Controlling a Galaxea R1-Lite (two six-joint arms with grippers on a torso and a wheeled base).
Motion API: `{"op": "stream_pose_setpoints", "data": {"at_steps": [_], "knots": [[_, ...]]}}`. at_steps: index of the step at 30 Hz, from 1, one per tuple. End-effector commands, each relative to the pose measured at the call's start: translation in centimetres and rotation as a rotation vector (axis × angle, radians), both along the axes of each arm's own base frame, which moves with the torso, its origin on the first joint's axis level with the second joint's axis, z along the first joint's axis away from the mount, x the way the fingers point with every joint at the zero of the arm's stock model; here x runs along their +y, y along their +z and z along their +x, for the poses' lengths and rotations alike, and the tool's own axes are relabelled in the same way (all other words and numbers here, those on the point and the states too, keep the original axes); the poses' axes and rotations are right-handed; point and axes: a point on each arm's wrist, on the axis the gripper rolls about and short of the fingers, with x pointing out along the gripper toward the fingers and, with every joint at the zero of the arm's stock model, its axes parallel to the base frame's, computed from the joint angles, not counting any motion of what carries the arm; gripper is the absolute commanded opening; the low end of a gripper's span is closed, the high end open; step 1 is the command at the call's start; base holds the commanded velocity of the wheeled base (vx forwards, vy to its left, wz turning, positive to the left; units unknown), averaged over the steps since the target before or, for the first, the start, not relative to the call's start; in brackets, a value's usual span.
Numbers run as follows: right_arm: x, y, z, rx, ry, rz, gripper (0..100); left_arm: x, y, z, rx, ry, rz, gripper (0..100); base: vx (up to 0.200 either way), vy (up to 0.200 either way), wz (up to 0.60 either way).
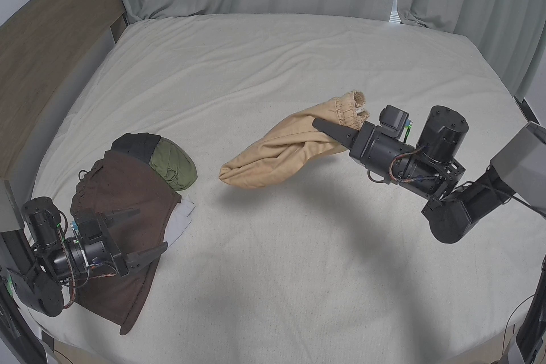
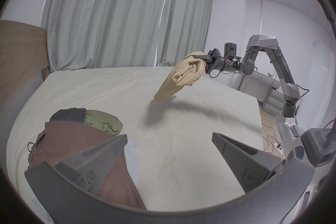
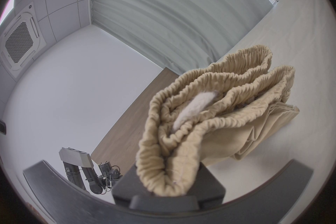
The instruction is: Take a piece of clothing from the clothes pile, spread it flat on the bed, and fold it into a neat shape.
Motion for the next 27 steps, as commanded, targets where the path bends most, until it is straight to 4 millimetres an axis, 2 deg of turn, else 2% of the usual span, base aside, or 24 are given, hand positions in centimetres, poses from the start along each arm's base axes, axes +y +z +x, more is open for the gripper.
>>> {"op": "stream_pose_setpoints", "data": {"at_steps": [1, 6, 14, 27], "knots": [[0.2, -1.5, 2.2, 0.008, -0.017, -0.003, 0, 0.0, 0.0, 0.0, 0.002, 0.001, 0.0, 100, 0.0, 0.0, 0.0], [0.4, -1.7, 3.1, 0.01, -0.021, -0.003, 0, 0.0, -0.1, 0.0, 0.002, 0.001, 0.0, 100, 0.0, 0.0, 0.0], [0.3, -0.6, 4.4, 0.013, -0.035, -0.005, 0, 0.0, -0.1, 0.0, 0.0, 0.001, 0.002, 100, 0.0, 0.0, 0.0], [-0.2, 0.1, 8.4, 0.013, -0.073, -0.003, 0, 0.0, -0.1, 0.0, 0.003, 0.001, 0.002, 100, 0.0, 0.0, 0.0]]}}
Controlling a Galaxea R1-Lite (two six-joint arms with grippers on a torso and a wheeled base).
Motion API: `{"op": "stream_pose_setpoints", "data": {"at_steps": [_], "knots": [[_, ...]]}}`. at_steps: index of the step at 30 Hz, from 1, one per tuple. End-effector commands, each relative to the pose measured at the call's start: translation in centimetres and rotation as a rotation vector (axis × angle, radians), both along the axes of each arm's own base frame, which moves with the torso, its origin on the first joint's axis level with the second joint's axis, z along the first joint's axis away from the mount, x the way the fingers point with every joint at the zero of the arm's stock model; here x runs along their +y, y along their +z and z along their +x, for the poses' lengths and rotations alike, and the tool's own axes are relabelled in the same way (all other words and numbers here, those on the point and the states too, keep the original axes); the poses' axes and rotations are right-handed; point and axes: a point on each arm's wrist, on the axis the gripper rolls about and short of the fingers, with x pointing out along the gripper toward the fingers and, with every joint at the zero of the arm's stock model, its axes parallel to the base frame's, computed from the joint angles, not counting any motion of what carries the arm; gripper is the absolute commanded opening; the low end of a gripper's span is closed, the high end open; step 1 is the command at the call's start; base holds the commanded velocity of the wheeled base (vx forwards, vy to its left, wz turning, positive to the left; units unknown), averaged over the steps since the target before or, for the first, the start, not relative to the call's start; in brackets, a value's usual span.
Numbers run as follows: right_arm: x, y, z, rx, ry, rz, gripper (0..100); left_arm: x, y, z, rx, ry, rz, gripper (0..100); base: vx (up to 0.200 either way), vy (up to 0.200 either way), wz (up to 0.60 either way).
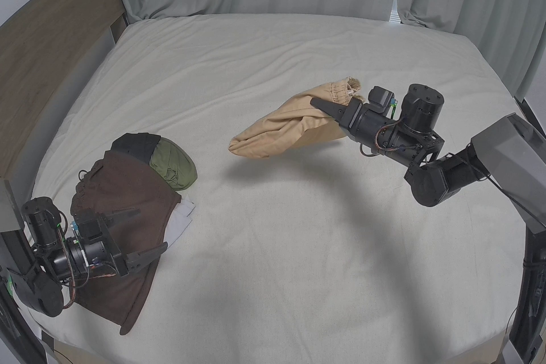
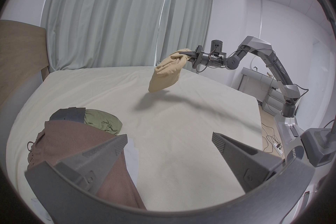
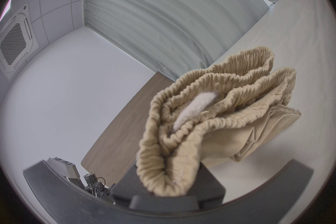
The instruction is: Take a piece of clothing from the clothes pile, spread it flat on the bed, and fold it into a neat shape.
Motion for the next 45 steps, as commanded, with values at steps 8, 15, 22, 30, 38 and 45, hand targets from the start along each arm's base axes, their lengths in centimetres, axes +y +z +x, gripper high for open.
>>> {"op": "stream_pose_setpoints", "data": {"at_steps": [8, 15, 22, 30, 38, 45], "knots": [[0.2, 0.2, 4.2, -0.003, -0.023, 0.031, 0, 0.0, -0.2, -0.2, 0.011, 0.0, -0.001, 100, 0.0, 0.0, 0.0], [-0.5, -3.2, 6.4, 0.08, -0.042, 0.062, 0, -0.4, -0.4, -0.4, 0.027, -0.017, -0.003, 100, 0.0, 0.0, 0.0], [-1.1, -12.7, 6.7, 0.193, -0.064, 0.012, 0, -0.2, -0.4, -0.4, 0.026, -0.006, -0.003, 100, 0.0, 0.0, 0.0], [-1.6, -16.4, 3.5, 0.23, -0.056, -0.024, 0, -0.3, -0.3, -0.4, 0.026, -0.012, -0.005, 100, 0.0, 0.0, 0.0], [-2.2, -19.1, 1.5, 0.25, -0.056, -0.034, 0, -0.3, -0.3, -0.3, 0.022, -0.01, -0.005, 100, 0.0, 0.0, 0.0], [-1.8, -20.6, 1.1, 0.242, -0.046, -0.033, 0, -0.2, -0.3, -0.3, 0.023, -0.009, -0.005, 100, 0.0, 0.0, 0.0]]}}
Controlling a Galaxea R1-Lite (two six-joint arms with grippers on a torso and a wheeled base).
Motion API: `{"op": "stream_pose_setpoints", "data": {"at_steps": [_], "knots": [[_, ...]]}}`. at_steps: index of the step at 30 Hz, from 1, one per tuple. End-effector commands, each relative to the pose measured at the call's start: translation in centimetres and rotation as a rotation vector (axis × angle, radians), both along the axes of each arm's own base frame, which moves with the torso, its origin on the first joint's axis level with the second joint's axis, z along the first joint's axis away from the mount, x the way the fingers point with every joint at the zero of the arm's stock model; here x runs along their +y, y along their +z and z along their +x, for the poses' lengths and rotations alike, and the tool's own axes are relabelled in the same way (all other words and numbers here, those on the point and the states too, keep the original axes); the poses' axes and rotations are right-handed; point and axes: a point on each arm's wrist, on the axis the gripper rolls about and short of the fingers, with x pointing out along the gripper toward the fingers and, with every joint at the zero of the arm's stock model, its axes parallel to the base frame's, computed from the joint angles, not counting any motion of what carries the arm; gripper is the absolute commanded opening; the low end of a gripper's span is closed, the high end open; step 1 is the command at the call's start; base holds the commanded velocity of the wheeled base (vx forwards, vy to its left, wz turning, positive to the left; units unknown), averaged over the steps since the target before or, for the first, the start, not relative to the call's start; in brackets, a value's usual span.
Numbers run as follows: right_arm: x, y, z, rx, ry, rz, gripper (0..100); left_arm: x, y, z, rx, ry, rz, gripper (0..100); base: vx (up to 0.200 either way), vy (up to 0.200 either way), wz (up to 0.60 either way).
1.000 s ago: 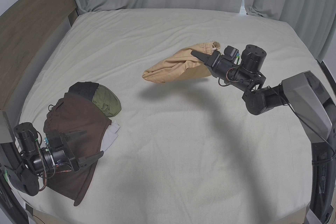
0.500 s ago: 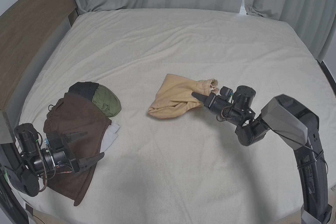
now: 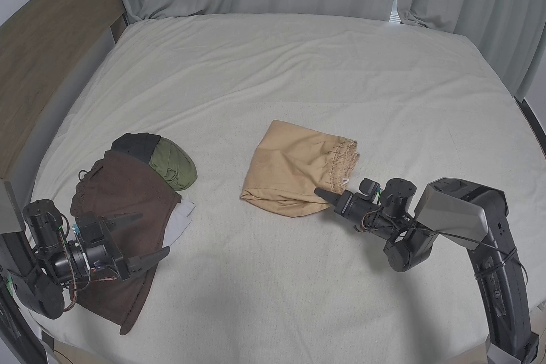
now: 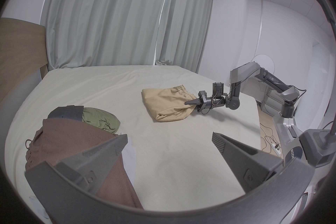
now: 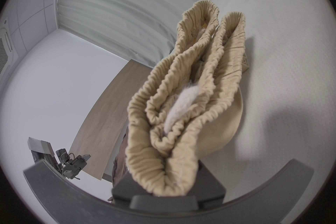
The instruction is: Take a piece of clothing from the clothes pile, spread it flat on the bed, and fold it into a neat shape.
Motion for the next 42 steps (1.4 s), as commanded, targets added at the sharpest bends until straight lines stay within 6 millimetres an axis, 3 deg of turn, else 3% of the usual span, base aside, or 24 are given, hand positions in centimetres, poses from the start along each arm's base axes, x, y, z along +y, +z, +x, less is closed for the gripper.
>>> {"op": "stream_pose_setpoints", "data": {"at_steps": [1, 5, 6, 16, 23, 27, 35, 42], "knots": [[0.3, -1.3, -0.4, 0.02, 0.009, -0.006, 0, 0.1, 0.0, 0.1, 0.0, 0.003, 0.0, 100, 0.0, 0.0, 0.0], [0.3, -1.4, -0.3, 0.01, 0.009, -0.003, 0, 0.0, 0.0, 0.1, -0.002, 0.002, 0.0, 100, 0.0, 0.0, 0.0], [0.3, -1.4, -0.3, 0.008, 0.009, -0.002, 100, 0.0, 0.0, 0.1, -0.003, 0.002, 0.0, 100, 0.0, 0.0, 0.0], [0.0, -1.3, -0.4, -0.031, 0.003, -0.047, 100, 0.1, 0.2, 0.1, -0.012, 0.005, 0.001, 100, 0.0, 0.0, 0.0], [-0.2, -0.2, -1.7, -0.003, 0.012, -0.061, 100, 0.2, 0.2, 0.2, -0.011, 0.008, 0.0, 100, 0.0, 0.0, 0.0], [-0.3, 0.6, -3.2, 0.009, 0.024, -0.098, 100, 0.2, 0.1, 0.2, -0.011, 0.006, 0.001, 100, 0.0, 0.0, 0.0], [0.7, 0.0, -7.1, 0.056, 0.097, -0.195, 100, 0.1, 0.2, 0.2, -0.013, 0.005, 0.0, 100, 0.0, 0.0, 0.0], [2.9, 3.6, -9.0, -0.017, 0.166, -0.178, 100, 0.1, 0.1, 0.2, -0.01, 0.004, 0.0, 100, 0.0, 0.0, 0.0]]}}
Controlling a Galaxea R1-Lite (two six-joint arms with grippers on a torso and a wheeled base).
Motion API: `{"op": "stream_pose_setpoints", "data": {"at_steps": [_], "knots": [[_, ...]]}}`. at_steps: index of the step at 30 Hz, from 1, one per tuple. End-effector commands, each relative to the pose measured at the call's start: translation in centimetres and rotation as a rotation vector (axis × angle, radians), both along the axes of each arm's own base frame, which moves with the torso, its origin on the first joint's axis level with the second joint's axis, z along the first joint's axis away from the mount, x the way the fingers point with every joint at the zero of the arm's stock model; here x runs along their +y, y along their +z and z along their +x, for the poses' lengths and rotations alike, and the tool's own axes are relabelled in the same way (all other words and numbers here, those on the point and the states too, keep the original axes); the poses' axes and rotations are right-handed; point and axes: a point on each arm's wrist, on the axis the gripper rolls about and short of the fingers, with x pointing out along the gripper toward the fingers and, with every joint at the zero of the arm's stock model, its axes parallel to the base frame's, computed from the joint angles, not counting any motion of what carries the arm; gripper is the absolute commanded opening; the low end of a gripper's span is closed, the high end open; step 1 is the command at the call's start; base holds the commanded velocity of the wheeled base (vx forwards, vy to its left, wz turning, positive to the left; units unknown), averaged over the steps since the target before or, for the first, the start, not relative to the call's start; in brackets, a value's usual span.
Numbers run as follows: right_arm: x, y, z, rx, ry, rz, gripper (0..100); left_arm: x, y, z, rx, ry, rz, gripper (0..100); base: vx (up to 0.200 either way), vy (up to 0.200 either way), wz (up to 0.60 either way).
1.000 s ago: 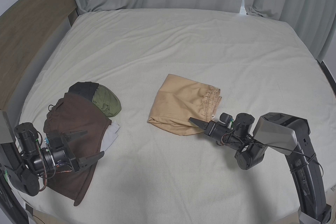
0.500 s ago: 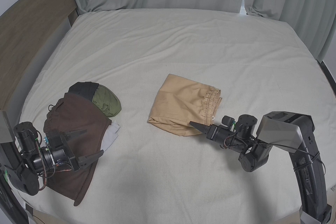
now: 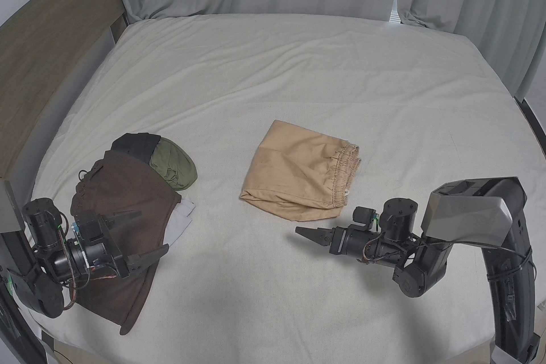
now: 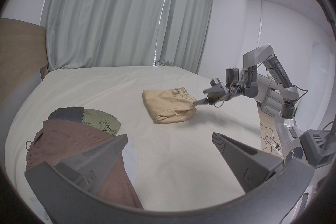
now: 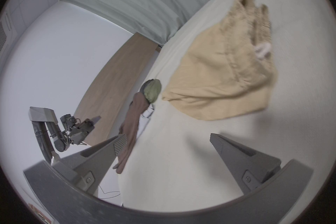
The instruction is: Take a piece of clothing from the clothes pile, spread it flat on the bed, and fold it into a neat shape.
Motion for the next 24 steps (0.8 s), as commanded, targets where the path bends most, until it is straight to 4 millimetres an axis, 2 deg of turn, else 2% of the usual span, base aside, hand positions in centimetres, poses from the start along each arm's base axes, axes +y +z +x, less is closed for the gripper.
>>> {"op": "stream_pose_setpoints", "data": {"at_steps": [1, 4, 7, 10, 11, 13, 14, 17, 20, 24], "knots": [[1.7, 3.9, -1.2, -0.08, 0.053, 0.042, 100, -0.1, 0.0, 0.1, 0.002, -0.002, -0.003, 100, 0.0, 0.0, 0.0], [2.2, 5.6, -1.2, -0.122, 0.064, 0.068, 100, 0.0, 0.0, 0.1, 0.002, -0.002, -0.004, 100, 0.0, 0.0, 0.0], [3.0, 8.0, 0.1, -0.187, 0.062, 0.134, 100, 0.0, 0.0, 0.1, 0.001, -0.001, -0.005, 100, 0.0, 0.0, 0.0], [3.1, 8.9, 1.1, -0.21, 0.052, 0.163, 100, 0.0, 0.0, 0.1, 0.002, -0.002, -0.004, 100, 0.0, 0.0, 0.0], [3.0, 9.7, 2.8, -0.232, 0.031, 0.175, 100, 0.0, 0.1, 0.2, -0.003, 0.002, -0.004, 100, 0.0, 0.0, 0.0], [2.6, 10.4, 4.3, -0.251, 0.006, 0.18, 100, 0.1, 0.1, 0.3, -0.008, 0.003, -0.004, 100, 0.0, 0.0, 0.0], [2.1, 10.1, 5.3, -0.241, -0.016, 0.174, 100, 0.0, 0.1, 0.3, -0.005, 0.002, -0.004, 100, 0.0, 0.0, 0.0], [1.5, 9.5, 6.7, -0.233, -0.044, 0.164, 100, 0.0, 0.0, 0.2, -0.002, -0.001, -0.005, 100, 0.0, 0.0, 0.0], [0.0, 7.9, 9.0, -0.23, -0.094, 0.156, 100, 0.0, 0.0, 0.2, -0.002, -0.001, -0.005, 100, 0.0, 0.0, 0.0], [-1.2, 6.0, 10.1, -0.211, -0.127, 0.143, 100, -0.1, 0.0, 0.3, -0.002, -0.003, -0.005, 100, 0.0, 0.0, 0.0]]}}
